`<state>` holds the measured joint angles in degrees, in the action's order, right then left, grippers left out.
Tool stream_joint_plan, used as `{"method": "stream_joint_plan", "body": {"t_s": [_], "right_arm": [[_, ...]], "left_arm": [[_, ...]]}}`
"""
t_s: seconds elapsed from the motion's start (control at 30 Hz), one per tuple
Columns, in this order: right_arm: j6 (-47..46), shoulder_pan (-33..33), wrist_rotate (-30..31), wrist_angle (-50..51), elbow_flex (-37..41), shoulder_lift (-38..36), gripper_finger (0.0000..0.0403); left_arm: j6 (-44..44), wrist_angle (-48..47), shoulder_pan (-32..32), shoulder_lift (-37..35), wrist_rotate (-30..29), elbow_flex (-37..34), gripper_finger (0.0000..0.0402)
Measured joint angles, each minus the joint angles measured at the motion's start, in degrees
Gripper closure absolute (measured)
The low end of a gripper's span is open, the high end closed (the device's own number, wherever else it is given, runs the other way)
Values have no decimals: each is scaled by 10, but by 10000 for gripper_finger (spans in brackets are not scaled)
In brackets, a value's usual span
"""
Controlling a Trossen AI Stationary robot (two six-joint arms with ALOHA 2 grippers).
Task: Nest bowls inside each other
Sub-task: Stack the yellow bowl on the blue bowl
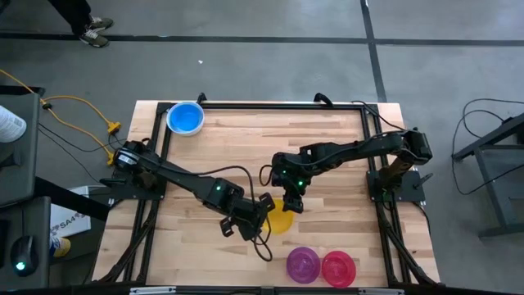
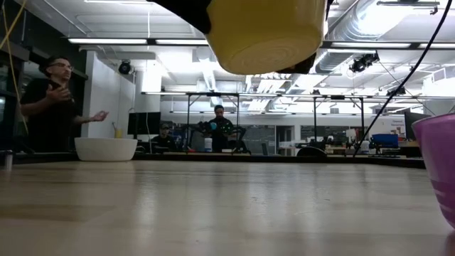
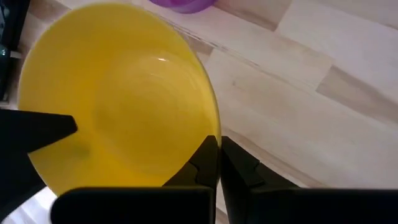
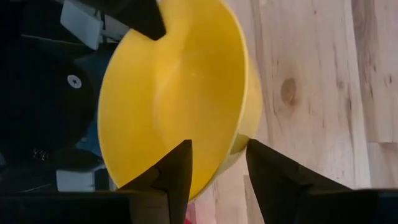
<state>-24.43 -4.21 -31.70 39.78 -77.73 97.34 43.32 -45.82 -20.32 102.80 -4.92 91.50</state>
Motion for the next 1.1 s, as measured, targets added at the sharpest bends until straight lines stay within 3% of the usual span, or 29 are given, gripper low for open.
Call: {"method": "stream_joint_plan", "body": {"t_s": [0.63,0.9,1.1], "right_arm": [[-47,-3,27,6,-1,-109,261],[-87,-46,34,2,-1,-131,261],[-105,-104,95,5,0,-136,261]], "left_arm": [[-51,-33,2,1,-21,-1,401],[-134,-103,60,1,-47,-1,401],[-213,-121,106,1,-80,-1,401]]}}
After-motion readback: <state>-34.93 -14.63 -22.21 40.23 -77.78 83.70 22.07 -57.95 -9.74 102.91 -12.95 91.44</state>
